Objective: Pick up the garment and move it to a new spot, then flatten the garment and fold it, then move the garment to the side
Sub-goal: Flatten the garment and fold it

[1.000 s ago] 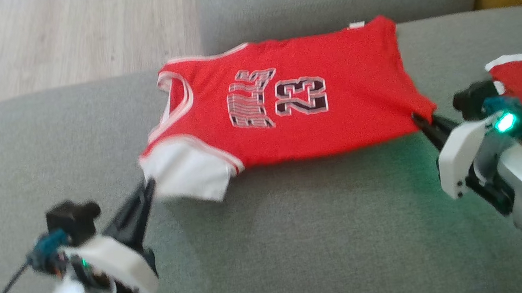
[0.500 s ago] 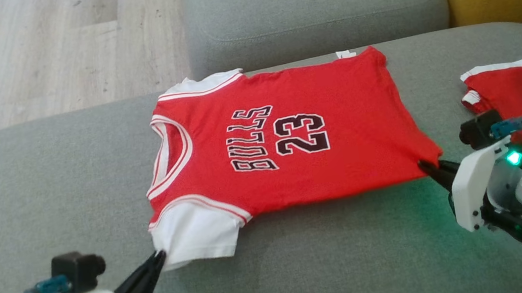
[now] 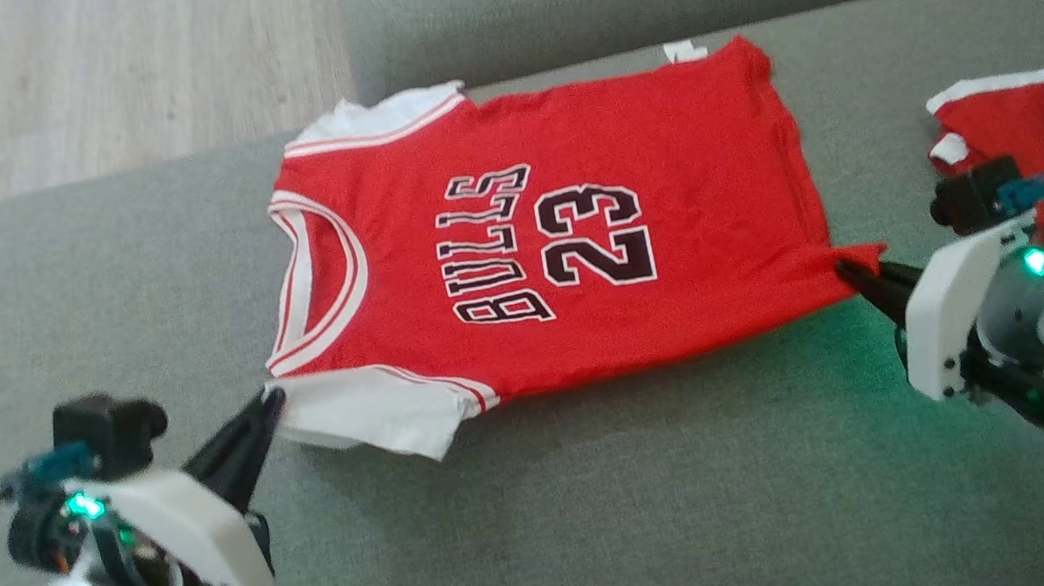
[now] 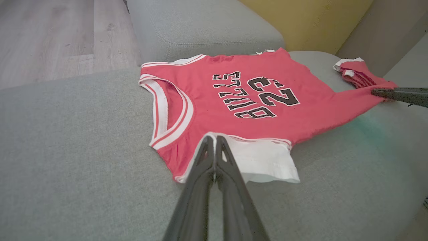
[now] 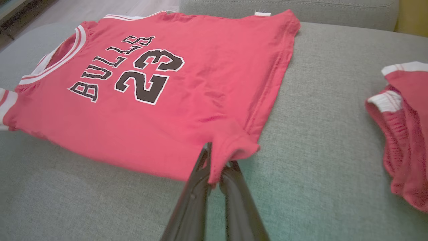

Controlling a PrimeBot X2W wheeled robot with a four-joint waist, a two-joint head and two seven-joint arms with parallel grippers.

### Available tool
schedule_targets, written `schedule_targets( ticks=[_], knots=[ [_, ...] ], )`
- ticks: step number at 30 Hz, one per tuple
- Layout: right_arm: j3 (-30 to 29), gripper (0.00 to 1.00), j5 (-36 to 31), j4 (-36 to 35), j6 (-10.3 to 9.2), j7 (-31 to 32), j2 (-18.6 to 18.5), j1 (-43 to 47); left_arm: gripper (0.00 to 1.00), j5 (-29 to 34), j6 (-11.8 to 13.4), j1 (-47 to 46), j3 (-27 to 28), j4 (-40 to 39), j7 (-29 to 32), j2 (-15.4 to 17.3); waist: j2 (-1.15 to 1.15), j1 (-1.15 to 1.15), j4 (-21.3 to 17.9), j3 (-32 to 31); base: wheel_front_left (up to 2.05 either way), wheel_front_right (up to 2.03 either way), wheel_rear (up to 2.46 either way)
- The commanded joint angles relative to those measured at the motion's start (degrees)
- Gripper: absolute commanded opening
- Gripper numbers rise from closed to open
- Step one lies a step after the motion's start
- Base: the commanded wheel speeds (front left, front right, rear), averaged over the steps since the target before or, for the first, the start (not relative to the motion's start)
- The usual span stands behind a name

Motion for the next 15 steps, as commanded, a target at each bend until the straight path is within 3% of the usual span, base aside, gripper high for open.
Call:
schedule_targets(
  ticks=[1,15],
  knots=[
    [-0.57,0.0,-0.18,-0.75,0.11,0.22,-0.33,-2.47,0.0,1.03,0.01,-4.87,2.67,-0.68,0.44,2.07,0.0,-0.01,-0.22,1.78,0.0,0.0,0.0],
    [-2.76,0.0,-1.37,6.35,0.11,3.54,4.49,-11.72,0.0,7.65,-3.01,-23.45,0.08,12.34,3.31,-0.61,0.0,-0.01,-1.01,8.93,0.0,0.0,0.0]
  ],
)
